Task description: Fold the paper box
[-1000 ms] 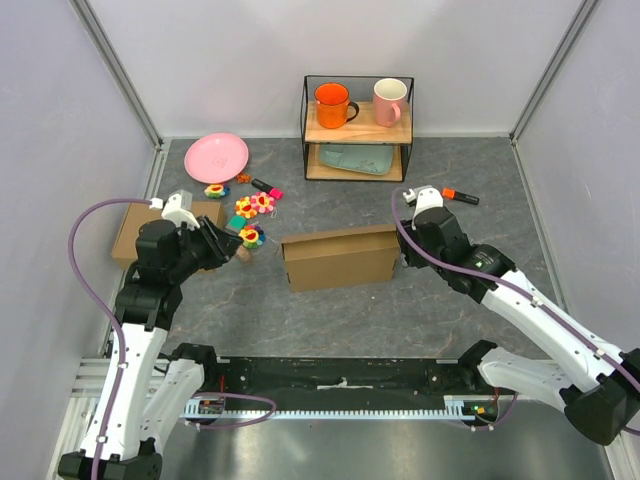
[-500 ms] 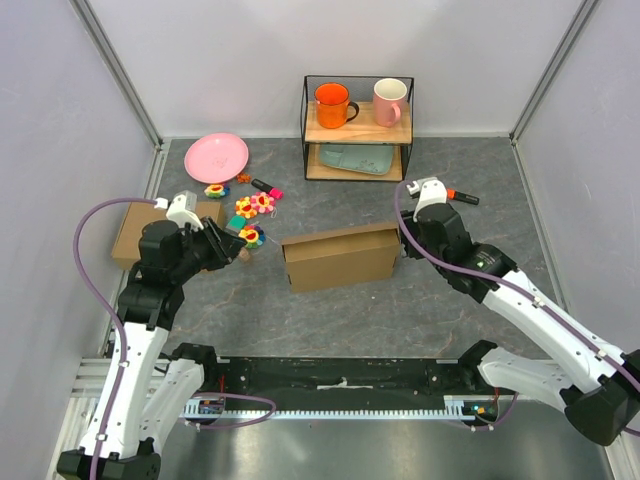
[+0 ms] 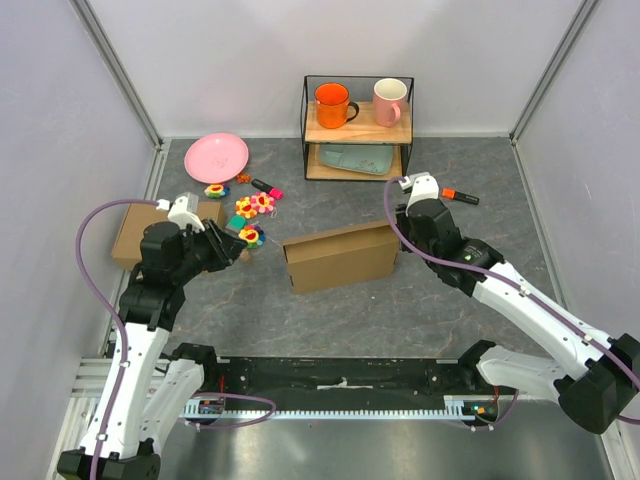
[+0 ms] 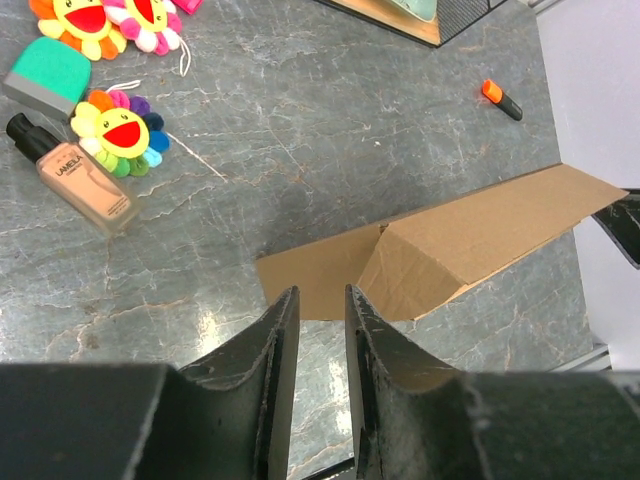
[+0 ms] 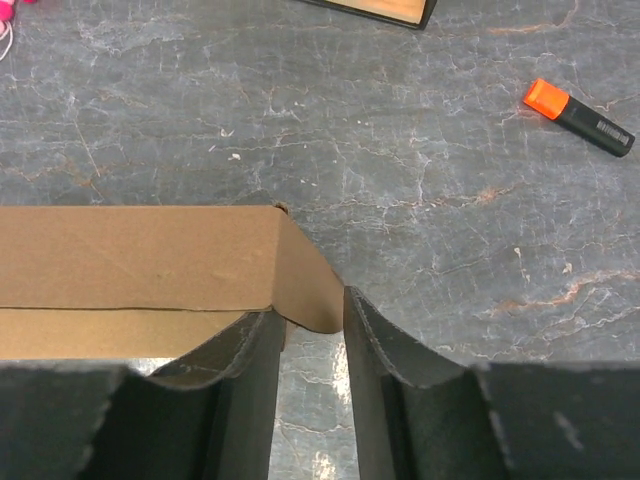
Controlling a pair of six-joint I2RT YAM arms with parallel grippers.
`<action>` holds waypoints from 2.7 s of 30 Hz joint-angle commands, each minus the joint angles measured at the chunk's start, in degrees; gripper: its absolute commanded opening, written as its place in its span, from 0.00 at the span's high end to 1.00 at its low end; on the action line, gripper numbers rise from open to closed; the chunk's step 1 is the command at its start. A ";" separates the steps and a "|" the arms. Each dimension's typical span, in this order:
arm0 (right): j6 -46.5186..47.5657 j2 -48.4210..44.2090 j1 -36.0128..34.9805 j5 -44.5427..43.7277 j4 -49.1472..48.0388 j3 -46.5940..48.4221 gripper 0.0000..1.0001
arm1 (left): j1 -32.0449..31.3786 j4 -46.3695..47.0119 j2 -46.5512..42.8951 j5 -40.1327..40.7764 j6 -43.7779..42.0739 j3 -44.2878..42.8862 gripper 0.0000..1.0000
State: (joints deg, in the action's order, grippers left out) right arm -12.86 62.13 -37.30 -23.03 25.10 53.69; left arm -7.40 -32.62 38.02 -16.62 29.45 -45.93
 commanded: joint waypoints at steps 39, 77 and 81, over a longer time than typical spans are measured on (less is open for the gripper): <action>-5.15 -1.13 -0.58 2.90 7.33 4.58 1.00 | -6.05 31.04 3.54 -14.67 -13.10 9.11 0.02; -6.91 -0.60 -0.76 5.89 7.33 5.20 0.99 | -14.05 27.88 15.86 -3.06 -20.13 4.62 0.80; -7.18 -0.87 -0.76 4.49 8.12 5.37 0.89 | -14.40 27.70 15.42 -2.98 -20.05 4.62 0.94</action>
State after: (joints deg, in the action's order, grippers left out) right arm -18.52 61.36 -37.67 -18.46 31.83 56.73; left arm -21.41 -4.60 54.00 -20.53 11.27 -39.07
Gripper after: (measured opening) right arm 0.042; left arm 0.124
